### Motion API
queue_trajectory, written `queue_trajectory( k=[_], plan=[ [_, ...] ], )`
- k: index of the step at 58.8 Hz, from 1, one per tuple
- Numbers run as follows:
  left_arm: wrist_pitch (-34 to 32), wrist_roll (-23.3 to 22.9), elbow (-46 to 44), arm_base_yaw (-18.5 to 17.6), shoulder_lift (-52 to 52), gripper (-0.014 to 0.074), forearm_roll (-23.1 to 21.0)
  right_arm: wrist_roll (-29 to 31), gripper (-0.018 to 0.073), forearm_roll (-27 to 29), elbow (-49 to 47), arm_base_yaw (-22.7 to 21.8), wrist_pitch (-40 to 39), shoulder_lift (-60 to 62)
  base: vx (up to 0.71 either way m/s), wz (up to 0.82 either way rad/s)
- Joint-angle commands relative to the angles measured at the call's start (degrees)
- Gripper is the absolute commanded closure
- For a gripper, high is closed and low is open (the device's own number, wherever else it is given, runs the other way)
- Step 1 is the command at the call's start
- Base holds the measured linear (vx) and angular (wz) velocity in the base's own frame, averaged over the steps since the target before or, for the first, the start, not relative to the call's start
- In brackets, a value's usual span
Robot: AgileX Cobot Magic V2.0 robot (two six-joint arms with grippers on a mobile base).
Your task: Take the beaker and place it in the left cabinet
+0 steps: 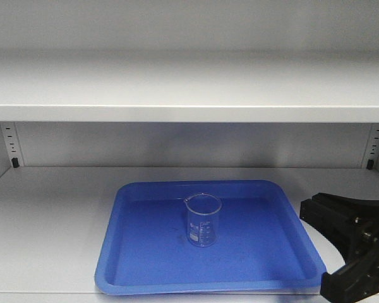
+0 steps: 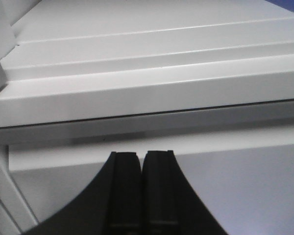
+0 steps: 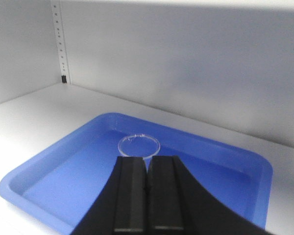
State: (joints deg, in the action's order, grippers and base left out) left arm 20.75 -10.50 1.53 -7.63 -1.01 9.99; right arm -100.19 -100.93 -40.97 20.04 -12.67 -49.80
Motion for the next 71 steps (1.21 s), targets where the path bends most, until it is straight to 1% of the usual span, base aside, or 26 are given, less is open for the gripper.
queue_trajectory(
  k=[1, 13, 16, 19, 21, 22, 23, 24, 25, 26, 27, 28, 29, 31, 32, 34, 35, 39, 42, 46, 51, 56, 59, 62, 65, 71],
  plan=[
    [-4.24, -0.24, -0.6, 0.08, -0.55, 0.0593, -0.04, 0.23, 0.0568, -2.0, -1.65, -0.13, 1.29, 0.91, 0.0, 0.0],
    [-4.24, -0.24, -0.6, 0.08, -0.55, 0.0593, -0.04, 0.28, 0.0568, -1.52, -1.65, -0.13, 1.49, 0.87, 0.0, 0.0],
    [-4.24, -0.24, -0.6, 0.08, -0.55, 0.0593, -0.04, 1.3, 0.0568, 0.74, -1.65, -0.13, 2.24, 0.66, 0.0, 0.0],
    [-4.24, -0.24, -0.6, 0.08, -0.55, 0.0593, -0.04, 6.1, 0.0568, 7.1, -1.56, -0.13, 4.85, 0.27, 0.0, 0.0],
    [-4.24, -0.24, -0.6, 0.08, -0.55, 0.0593, -0.04, 12.71, 0.0568, 14.83, -1.3, -0.13, 7.47, 0.26, 0.0, 0.0],
    [-4.24, -0.24, -0.6, 0.08, -0.55, 0.0593, -0.04, 16.08, 0.0568, 20.6, -1.14, -0.13, 8.71, 0.26, 0.0, 0.0],
    [-4.24, -0.24, -0.6, 0.08, -0.55, 0.0593, -0.04, 21.85, 0.0568, 24.82, -0.98, -0.13, 10.67, 0.26, 0.0, 0.0],
    [-4.24, -0.24, -0.6, 0.08, -0.55, 0.0593, -0.04, 26.1, 0.0568, 31.57, -0.99, -0.13, 11.94, 0.26, 0.0, 0.0],
    [-4.24, -0.24, -0.6, 0.08, -0.55, 0.0593, -0.04, 32.9, 0.0568, 36.23, -0.99, -0.13, 13.2, 0.26, 0.0, 0.0],
    [-4.24, -0.24, -0.6, 0.08, -0.55, 0.0593, -0.04, 37.62, 0.0568, 43.14, -0.99, -0.13, 14.97, 0.26, 0.0, 0.0],
    [-4.24, -0.24, -0.6, 0.08, -0.55, 0.0593, -0.04, 44.7, 0.0568, 47.47, -0.99, -0.07, 16.09, 0.26, 0.0, 0.0],
    [-4.24, -0.24, -0.6, 0.08, -0.55, 0.0593, -0.04, 49.24, 0.0568, 51.49, -0.99, -0.07, 17.13, 0.26, 0.0, 0.0],
    [-4.24, -0.24, -0.6, 0.08, -0.55, 0.0593, -0.04, 55.73, 0.0568, 57.1, -0.99, -0.07, 18.71, 0.26, 0.0, 0.0],
    [-4.24, -0.24, -0.6, 0.08, -0.55, 0.0593, -0.04, 63.78, 0.0568, 63.91, -0.99, -0.07, 20.77, 0.47, 0.0, 0.0],
    [-4.24, -0.24, -0.6, 0.08, -0.55, 0.0593, -0.04, 69.34, 0.0568, 68.51, -0.99, -0.07, 22.2, 0.76, 0.0, 0.0],
    [-4.24, -0.24, -0.6, 0.08, -0.55, 0.0593, -0.04, 76.08, 0.0568, 74.0, -0.99, -0.07, 24.41, 1.19, 0.0, 0.0],
    [-4.24, -0.24, -0.6, 0.08, -0.55, 0.0593, -0.04, 80.54, 0.0568, 77.68, -0.99, -0.07, 25.18, 1.2, 0.0, 0.0],
    [-4.24, -0.24, -0.6, 0.08, -0.55, 0.0593, -0.04, 91.09, 0.0568, 86.03, -0.99, -0.15, 28.04, 1.49, 0.0, 0.0],
    [-4.24, -0.24, -0.6, 0.08, -0.55, 0.0593, -0.04, 96.81, 0.0568, 90.08, -0.93, -0.15, 29.1, 2.67, 0.0, 0.0],
    [-4.24, -0.24, -0.6, 0.08, -0.55, 0.0593, -0.04, 100.19, 0.0568, 93.14, 0.05, -0.15, 28.55, 5.11, 0.0, 0.0],
    [-4.25, -0.24, -0.6, 0.08, -0.55, 0.0593, -0.04, 99.89, 0.0568, 93.23, 3.46, -0.89, 24.64, 9.53, 0.0, 0.0],
    [-4.25, -0.24, -0.6, 0.08, -0.55, 0.0593, -0.04, 99.38, 0.0568, 97.27, 10.39, -4.61, 17.93, 14.68, 0.0, 0.0],
    [-4.25, -0.24, -0.6, 0.08, -0.55, 0.0593, -0.04, 99.45, 0.0568, 100.93, 14.65, -7.65, 13.11, 18.11, 0.0, 0.0],
    [-4.25, -0.24, -0.6, 0.08, -0.55, 0.0593, -0.04, 99.45, 0.0568, 102.98, 19.18, -10.05, 10.06, 21.12, 0.0, 0.0],
    [-4.25, -0.24, -0.6, 0.08, -0.55, 0.0593, -0.04, 99.45, 0.0568, 104.61, 22.63, -12.1, 8.36, 24.15, 0.0, 0.0],
    [-4.25, -0.24, -0.6, 0.08, -0.55, 0.0593, -0.04, 99.45, 0.0568, 104.9, 28.06, -15.27, 8.09, 29.9, 0.0, 0.0]
  ],
)
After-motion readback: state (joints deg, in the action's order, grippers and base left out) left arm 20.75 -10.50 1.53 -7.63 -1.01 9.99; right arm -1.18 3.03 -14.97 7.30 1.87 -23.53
